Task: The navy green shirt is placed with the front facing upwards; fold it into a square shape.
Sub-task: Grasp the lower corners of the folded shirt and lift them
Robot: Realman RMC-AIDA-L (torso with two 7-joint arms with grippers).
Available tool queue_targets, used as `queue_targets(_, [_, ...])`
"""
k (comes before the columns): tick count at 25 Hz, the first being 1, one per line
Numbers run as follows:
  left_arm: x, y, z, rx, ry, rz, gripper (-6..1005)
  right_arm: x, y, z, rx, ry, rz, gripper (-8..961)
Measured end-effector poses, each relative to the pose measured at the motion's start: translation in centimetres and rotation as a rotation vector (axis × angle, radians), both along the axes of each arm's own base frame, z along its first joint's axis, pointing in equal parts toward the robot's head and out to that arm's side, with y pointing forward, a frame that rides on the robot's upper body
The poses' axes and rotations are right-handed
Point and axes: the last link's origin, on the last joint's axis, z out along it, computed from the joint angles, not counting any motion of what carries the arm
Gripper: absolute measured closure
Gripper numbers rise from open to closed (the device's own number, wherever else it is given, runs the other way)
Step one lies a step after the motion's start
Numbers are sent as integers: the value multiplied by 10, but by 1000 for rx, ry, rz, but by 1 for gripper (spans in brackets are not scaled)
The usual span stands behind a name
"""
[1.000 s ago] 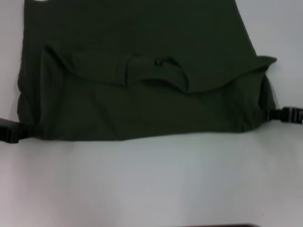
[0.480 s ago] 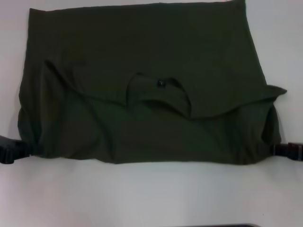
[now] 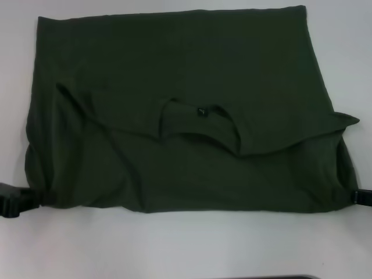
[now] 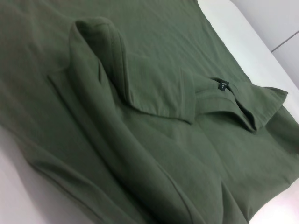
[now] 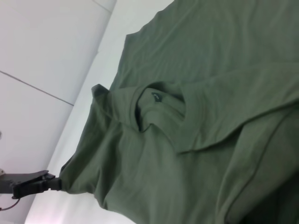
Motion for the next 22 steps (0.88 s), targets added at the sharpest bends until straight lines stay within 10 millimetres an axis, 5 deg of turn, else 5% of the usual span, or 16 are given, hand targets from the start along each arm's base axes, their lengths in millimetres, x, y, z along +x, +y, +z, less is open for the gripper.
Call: queue_targets(22, [6,-21,-6,-103,-76,42,1001,28,-25,34,104,-33,-103,916])
